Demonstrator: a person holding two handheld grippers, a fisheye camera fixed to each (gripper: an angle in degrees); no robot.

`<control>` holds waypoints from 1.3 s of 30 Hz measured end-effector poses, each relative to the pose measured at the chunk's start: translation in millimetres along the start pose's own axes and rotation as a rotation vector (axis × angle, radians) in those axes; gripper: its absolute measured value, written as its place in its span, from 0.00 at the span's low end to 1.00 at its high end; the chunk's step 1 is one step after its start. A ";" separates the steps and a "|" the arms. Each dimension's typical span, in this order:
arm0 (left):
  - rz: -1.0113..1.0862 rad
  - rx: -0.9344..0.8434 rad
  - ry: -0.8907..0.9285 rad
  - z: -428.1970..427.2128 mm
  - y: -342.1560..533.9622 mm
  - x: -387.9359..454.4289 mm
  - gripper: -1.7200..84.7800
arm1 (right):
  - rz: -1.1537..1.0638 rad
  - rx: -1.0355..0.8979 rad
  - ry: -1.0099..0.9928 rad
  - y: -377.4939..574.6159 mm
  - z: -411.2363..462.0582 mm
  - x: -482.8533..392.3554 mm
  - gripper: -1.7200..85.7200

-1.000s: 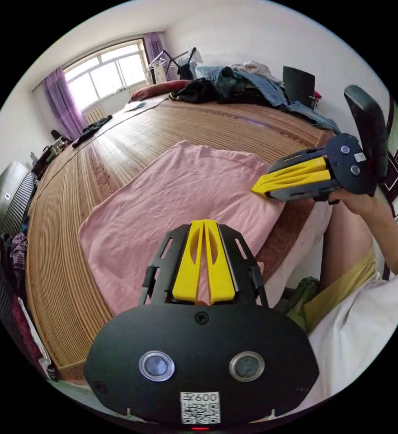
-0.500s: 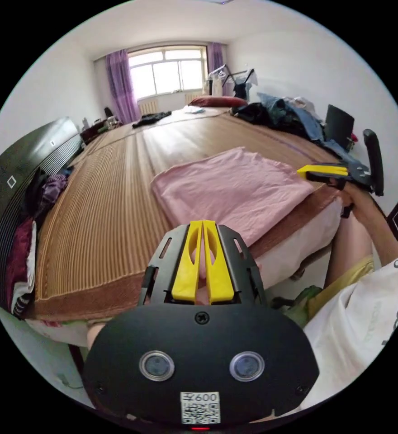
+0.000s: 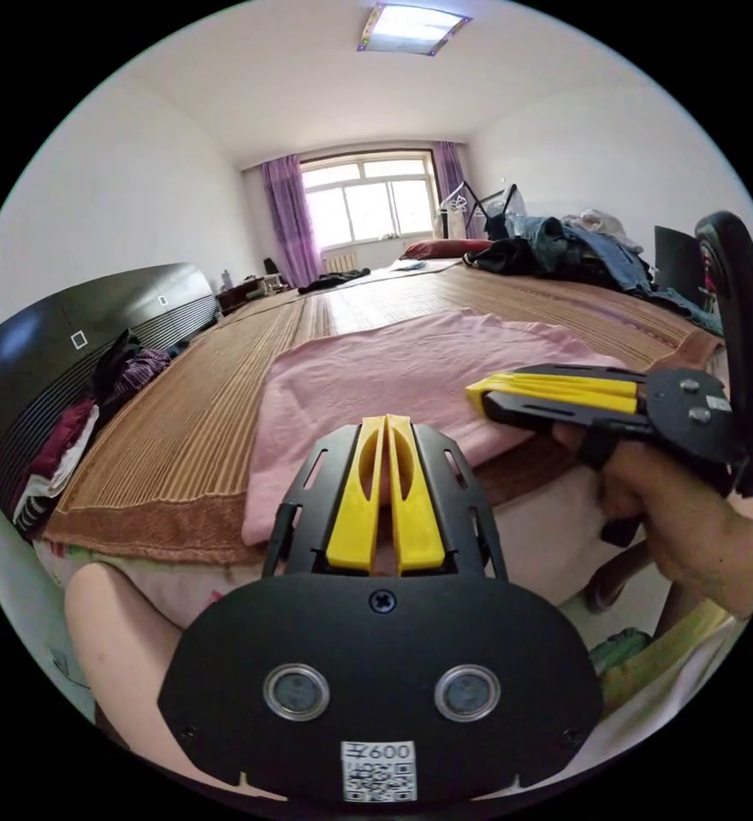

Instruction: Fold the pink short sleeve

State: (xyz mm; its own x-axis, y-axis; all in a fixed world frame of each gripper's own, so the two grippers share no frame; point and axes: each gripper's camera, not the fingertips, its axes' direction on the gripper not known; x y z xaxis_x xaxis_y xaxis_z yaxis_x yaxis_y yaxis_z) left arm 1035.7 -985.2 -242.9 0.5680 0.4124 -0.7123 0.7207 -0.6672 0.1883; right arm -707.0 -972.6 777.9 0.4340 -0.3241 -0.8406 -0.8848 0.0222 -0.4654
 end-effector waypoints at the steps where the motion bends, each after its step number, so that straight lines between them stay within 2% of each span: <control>1: -0.005 -0.006 -0.042 -0.8 8.4 -5.2 0.03 | -0.012 0.007 0.070 4.8 0.0 3.7 0.01; 2: -0.010 -0.008 -0.063 -1.7 17.1 -11.6 0.03 | -0.013 0.026 0.160 11.1 -0.7 9.5 0.01; 6: -0.044 -0.039 -0.114 -2.2 39.7 -33.4 0.03 | 0.106 0.010 0.280 28.4 -1.1 56.0 0.01; 10: -0.041 -0.063 -0.143 -3.3 54.4 -42.5 0.03 | 0.208 0.004 0.141 44.6 -2.4 109.4 0.01; 13: -0.116 -0.135 -0.252 -0.7 58.6 -53.2 0.03 | 0.124 -0.016 0.275 47.2 4.6 104.7 0.01; 16: -0.206 -0.090 -0.165 -13.4 62.6 -70.8 0.03 | 0.065 -0.009 0.471 59.3 8.6 109.7 0.01; 19: -0.182 -0.048 -0.163 -25.0 58.3 -68.1 0.03 | 0.172 -0.005 0.482 68.3 5.0 136.8 0.01; 22: -0.069 0.014 -0.143 -29.5 53.4 -47.6 0.03 | 0.279 0.060 0.361 74.8 -1.0 152.9 0.01; 25: 0.027 0.053 -0.097 -23.5 53.7 -27.3 0.02 | 0.261 0.093 0.253 73.1 6.3 145.0 0.01; 30: 0.019 -0.034 -0.049 2.5 56.5 -27.2 0.03 | 0.054 0.031 0.022 42.3 42.0 104.8 0.01; 32: -0.082 -0.072 -0.015 13.0 59.3 -43.5 0.03 | -0.124 -0.013 -0.100 22.1 71.1 74.1 0.01; 35: -0.144 -0.124 0.043 24.5 66.3 -61.8 0.02 | -0.263 -0.126 -0.251 -4.6 119.2 47.7 0.01; 39: -0.126 -0.091 0.061 22.0 75.5 -72.5 0.02 | -0.355 -0.185 -0.272 -29.9 177.6 33.1 0.01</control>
State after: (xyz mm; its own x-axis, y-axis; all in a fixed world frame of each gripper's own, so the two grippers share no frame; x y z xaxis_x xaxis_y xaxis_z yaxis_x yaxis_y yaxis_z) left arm 1040.2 -1079.2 -191.9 0.4918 0.5282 -0.6922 0.8191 -0.5503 0.1621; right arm -636.0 -816.0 714.8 0.7217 -0.0218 -0.6918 -0.6783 -0.2214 -0.7007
